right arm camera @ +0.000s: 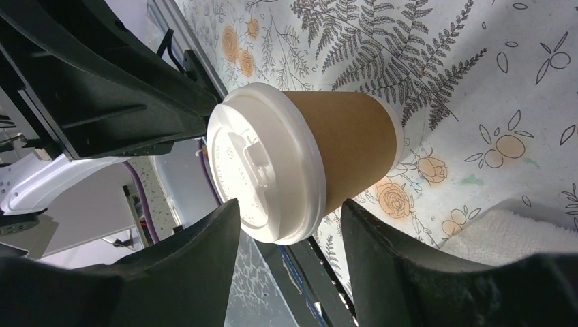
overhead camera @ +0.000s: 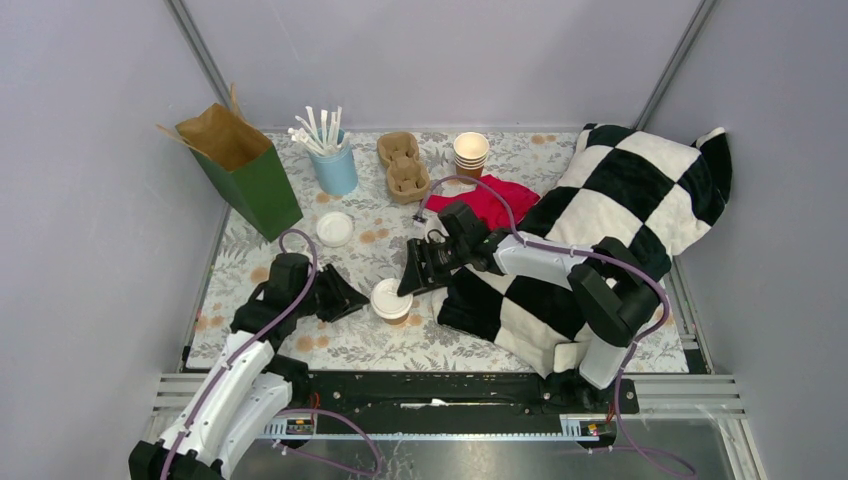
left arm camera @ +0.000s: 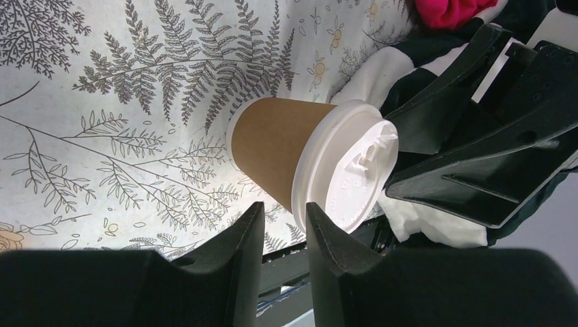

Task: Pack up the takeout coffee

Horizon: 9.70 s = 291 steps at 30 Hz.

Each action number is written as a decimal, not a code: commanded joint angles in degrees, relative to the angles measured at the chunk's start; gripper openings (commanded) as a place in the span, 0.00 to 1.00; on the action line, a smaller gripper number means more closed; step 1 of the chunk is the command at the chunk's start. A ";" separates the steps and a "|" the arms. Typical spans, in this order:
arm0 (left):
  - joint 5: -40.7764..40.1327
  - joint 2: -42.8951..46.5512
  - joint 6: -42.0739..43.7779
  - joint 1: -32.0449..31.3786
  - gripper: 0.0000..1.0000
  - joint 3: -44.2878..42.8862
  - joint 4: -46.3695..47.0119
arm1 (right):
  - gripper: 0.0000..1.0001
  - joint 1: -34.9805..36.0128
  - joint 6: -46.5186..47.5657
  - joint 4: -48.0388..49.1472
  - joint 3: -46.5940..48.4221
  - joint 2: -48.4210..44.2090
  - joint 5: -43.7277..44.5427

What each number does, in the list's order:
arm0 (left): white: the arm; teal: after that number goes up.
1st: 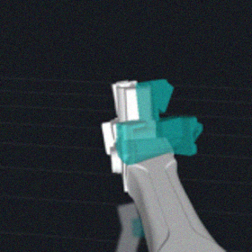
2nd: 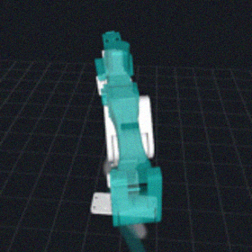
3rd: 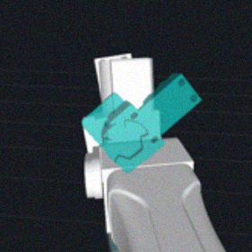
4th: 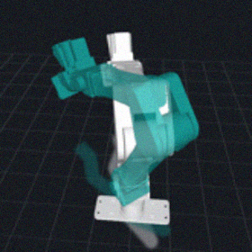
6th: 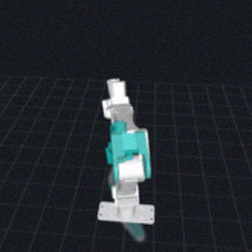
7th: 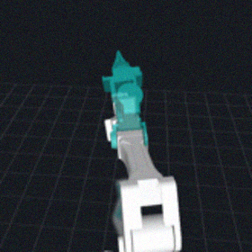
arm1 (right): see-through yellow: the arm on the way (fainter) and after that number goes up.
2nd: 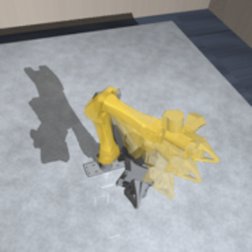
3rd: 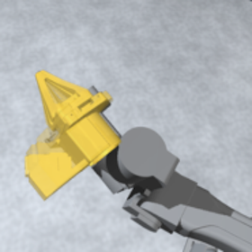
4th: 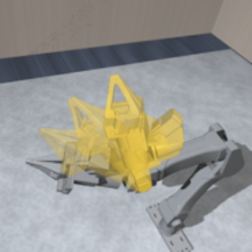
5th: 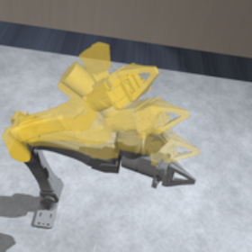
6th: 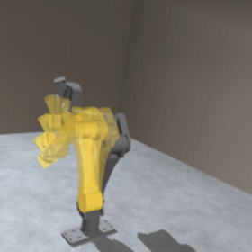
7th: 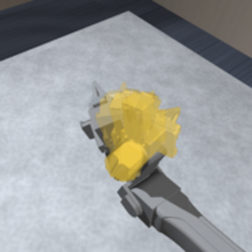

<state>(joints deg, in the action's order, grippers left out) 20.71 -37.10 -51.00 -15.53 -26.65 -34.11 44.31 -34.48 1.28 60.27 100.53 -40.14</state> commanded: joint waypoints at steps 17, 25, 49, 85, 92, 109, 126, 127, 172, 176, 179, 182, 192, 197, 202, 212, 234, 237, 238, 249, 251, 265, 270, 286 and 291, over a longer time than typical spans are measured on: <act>0.51 -3.58 0.38 -1.80 0.35 -0.68 5.08 | 0.61 1.21 -0.04 1.19 2.75 1.64 -0.77; -3.27 -5.28 -0.78 -4.28 0.27 -0.56 3.89 | 0.58 1.29 -1.45 2.93 1.48 2.21 -0.49; -12.21 -6.86 0.00 -11.80 0.45 -9.46 -0.55 | 0.74 0.53 -2.14 2.27 0.01 -2.96 0.24; -8.29 -10.35 0.99 -11.76 0.40 -2.96 7.19 | 0.59 -0.11 -6.95 14.17 -8.15 0.10 -5.60; -10.38 -10.50 0.00 -11.80 0.37 -0.74 6.50 | 0.54 -0.19 -6.80 15.99 -10.70 3.32 -3.08; -9.68 -10.04 2.07 -11.70 0.55 -7.66 5.90 | 0.74 -1.77 -5.71 9.79 -6.32 -1.87 -2.49; -15.57 -13.78 3.65 -11.71 0.50 -4.79 6.96 | 0.60 -3.71 -10.44 19.22 -7.82 4.89 -5.29; -15.66 -13.56 3.48 -11.72 0.49 -4.40 7.03 | 0.59 -3.69 -10.92 20.23 -8.66 5.20 -5.16; -50.77 18.76 5.10 -11.72 0.99 -25.17 -17.61 | 1.00 25.56 13.70 -48.59 41.15 13.04 58.01; -50.40 18.75 5.30 -11.69 0.99 -24.90 -17.12 | 0.95 25.55 13.74 -48.06 41.24 13.39 57.84; -50.10 18.65 5.54 -11.71 0.99 -24.70 -16.81 | 0.89 25.55 13.74 -47.55 41.23 13.61 57.53; -49.82 18.31 5.65 -11.71 0.99 -24.67 -16.78 | 0.86 25.56 13.80 -47.35 41.24 13.90 57.31; -49.31 17.89 5.99 -11.72 0.99 -24.59 -16.57 | 0.84 25.51 13.90 -46.11 39.95 13.50 57.37; -49.23 17.94 6.02 -11.69 0.99 -24.50 -16.34 | 0.82 25.34 13.65 -43.40 37.69 11.42 59.64; -49.13 17.90 6.09 -11.68 0.99 -24.41 -16.17 | 0.82 22.14 14.82 -41.97 37.12 10.50 61.31; -48.79 17.67 6.27 -11.72 0.99 -24.18 -15.81 | 0.82 6.21 21.33 -37.61 39.25 14.64 61.02; -48.21 17.18 6.63 -11.70 0.99 -23.62 -15.20 | 1.00 -3.01 24.10 -39.18 45.77 17.99 57.03; -48.18 16.85 6.62 -11.72 0.99 -23.63 -15.20 | 1.00 -2.88 24.37 -42.20 48.08 16.05 55.82; -48.24 16.74 6.62 -11.72 0.99 -23.62 -15.20 | 1.00 -2.75 24.37 -42.80 48.41 14.89 55.62; -47.97 14.36 6.78 -11.69 0.99 -23.75 -15.15 | 1.00 2.91 20.32 -33.30 26.69 -7.27 39.74; -47.59 13.44 6.96 -11.72 0.99 -23.87 -15.18 | 1.00 3.12 17.37 -28.96 19.16 -11.63 35.79; -45.49 -3.72 16.98 -11.71 0.99 -34.87 -13.02 | 1.00 3.06 15.65 -26.86 6.27 -29.95 39.42; -51.76 -18.83 23.12 -11.59 0.99 -49.08 -12.74 | 1.00 2.91 21.69 -28.58 8.95 -28.07 42.92; -35.61 -52.09 12.88 -7.67 0.97 -78.50 -25.31 | 1.00 -0.09 18.83 -47.40 20.99 -25.07 43.24; -27.93 -53.99 8.64 -9.08 0.87 -66.80 -19.18 | 1.00 -0.18 18.27 -50.94 21.53 -29.01 43.21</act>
<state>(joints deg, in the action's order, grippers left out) -16.34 -89.10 -37.43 -23.40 -99.61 -55.53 44.60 -14.96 -44.07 79.57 75.88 2.52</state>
